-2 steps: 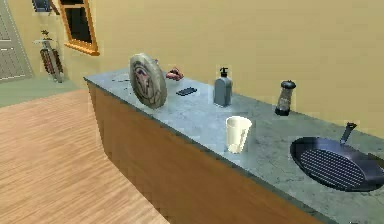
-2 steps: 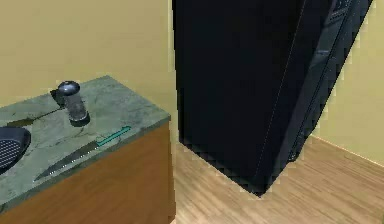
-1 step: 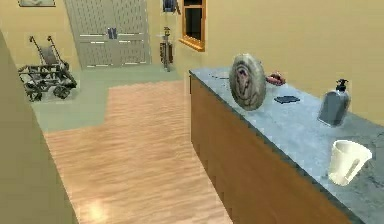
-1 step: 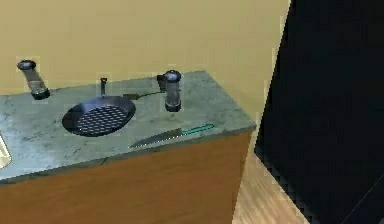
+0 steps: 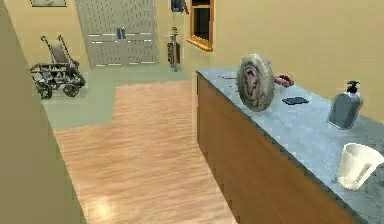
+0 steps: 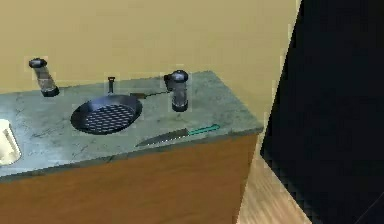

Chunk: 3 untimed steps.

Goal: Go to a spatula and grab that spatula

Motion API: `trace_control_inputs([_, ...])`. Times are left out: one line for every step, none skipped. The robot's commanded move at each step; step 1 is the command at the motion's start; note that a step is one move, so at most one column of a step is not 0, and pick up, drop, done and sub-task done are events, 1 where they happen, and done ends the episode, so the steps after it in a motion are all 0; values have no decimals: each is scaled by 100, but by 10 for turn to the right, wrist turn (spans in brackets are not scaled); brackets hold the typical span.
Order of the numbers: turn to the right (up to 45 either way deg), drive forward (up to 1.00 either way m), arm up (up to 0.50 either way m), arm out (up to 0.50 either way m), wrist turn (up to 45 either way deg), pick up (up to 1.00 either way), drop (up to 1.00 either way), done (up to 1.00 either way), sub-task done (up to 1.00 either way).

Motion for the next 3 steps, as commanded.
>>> trace_control_inputs([450,0,0,0,0,0,0,0,0])
trace_control_inputs([450,0,0,0,0,0,0,0,0])
trace_control_inputs([420,0,0,0,0,0,0,0,0])
